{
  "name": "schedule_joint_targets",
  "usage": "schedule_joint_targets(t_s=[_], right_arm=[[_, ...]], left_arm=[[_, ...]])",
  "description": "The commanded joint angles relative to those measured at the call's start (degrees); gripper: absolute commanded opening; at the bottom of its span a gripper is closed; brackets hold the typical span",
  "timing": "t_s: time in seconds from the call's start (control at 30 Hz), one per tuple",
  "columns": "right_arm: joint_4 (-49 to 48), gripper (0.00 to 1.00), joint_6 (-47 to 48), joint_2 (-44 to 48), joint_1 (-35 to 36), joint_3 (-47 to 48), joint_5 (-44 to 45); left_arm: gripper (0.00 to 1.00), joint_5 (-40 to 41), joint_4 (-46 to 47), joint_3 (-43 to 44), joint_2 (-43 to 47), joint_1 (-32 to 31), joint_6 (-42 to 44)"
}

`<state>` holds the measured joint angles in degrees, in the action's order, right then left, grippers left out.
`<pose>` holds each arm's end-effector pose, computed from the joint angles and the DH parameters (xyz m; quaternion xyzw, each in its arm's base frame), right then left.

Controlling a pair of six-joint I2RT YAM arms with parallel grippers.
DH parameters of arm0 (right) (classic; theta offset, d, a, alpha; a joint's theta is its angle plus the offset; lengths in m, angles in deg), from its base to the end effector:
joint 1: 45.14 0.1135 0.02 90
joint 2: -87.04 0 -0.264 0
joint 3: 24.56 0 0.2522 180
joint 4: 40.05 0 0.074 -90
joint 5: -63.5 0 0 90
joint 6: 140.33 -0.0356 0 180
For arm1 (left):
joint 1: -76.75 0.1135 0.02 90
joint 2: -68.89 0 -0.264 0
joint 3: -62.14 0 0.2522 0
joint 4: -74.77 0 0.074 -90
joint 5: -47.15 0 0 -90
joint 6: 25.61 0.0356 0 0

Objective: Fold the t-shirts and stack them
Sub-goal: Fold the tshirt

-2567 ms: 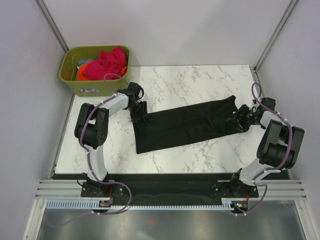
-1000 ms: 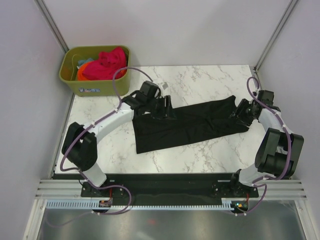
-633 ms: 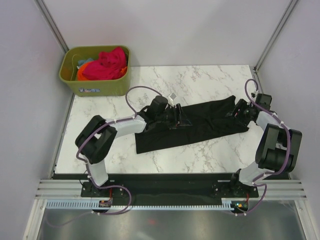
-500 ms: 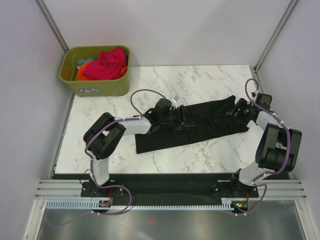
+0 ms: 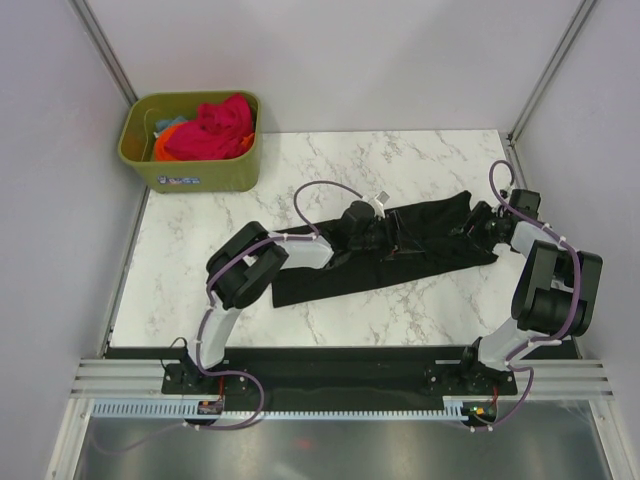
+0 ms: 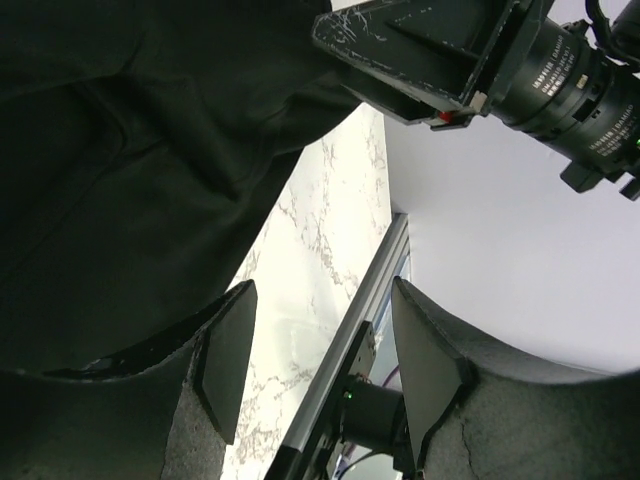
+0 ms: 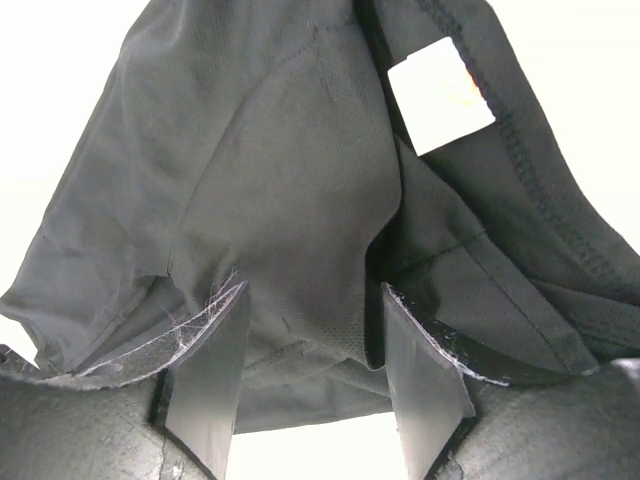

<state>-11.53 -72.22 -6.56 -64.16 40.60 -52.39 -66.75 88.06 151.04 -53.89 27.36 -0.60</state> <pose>0.3040 -0.0883 0.1680 0.2668 0.8977 0.2216 0.2717 0.2963 -0.3678 0.1574 0.0076 0.8128 -0.5604 0.1588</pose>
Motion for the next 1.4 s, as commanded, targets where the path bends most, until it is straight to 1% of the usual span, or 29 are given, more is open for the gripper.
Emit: schedule_joint_targets(t_s=[0.0,0.1,0.27,0.43,0.53,0.73,0.83,1.03,1.1,1.2,1.37], right_arm=[[1.8,0.61,-0.3,0.3,-0.3,1.9,-1.4],[3.6,0.57,-0.6,0.7,-0.3,2.1,-1.7],[3.8,0.5,-2.5,1.4,-0.3,1.3,-5.1],[4.3,0.42,-4.6,3.5,-0.7,1.3,-4.6],[5.0,0.4,-5.4,4.7,-1.0,1.5,-4.4],[6.8,0.38,-6.1,6.2,-1.3,2.1,-2.9],[7.0,0.38,-6.1,6.1,-1.4,2.3,-2.7],[7.1,0.35,-5.8,6.7,-1.5,1.4,-2.3],[7.0,0.34,-5.8,6.9,-1.5,1.1,-2.3],[6.9,0.31,-5.4,7.1,-1.5,0.9,-2.4],[7.0,0.26,-5.1,7.1,-1.5,0.7,-2.4]], left_arm=[[0.64,3.2,2.8,3.4,-3.1,-1.4,-2.2],[0.62,4.4,2.8,4.6,-4.7,-2.1,-2.8],[0.6,5.9,2.9,5.5,-7.0,-2.8,-3.6],[0.59,7.5,2.3,7.6,-8.4,-3.6,-2.9],[0.58,7.9,2.1,8.4,-9.0,-3.8,-3.6],[0.56,7.8,2.1,11.1,-10.5,-3.9,-4.5],[0.52,7.8,1.5,12.4,-11.5,-3.9,-4.9],[0.47,8.6,-0.8,12.1,-11.7,-4.0,-6.5],[0.47,10.1,-1.3,10.7,-10.8,-4.2,-6.1],[0.5,12.9,-1.9,8.7,-8.8,-4.5,-5.7],[0.5,14.0,-3.8,10.6,-9.4,-4.6,-6.0]])
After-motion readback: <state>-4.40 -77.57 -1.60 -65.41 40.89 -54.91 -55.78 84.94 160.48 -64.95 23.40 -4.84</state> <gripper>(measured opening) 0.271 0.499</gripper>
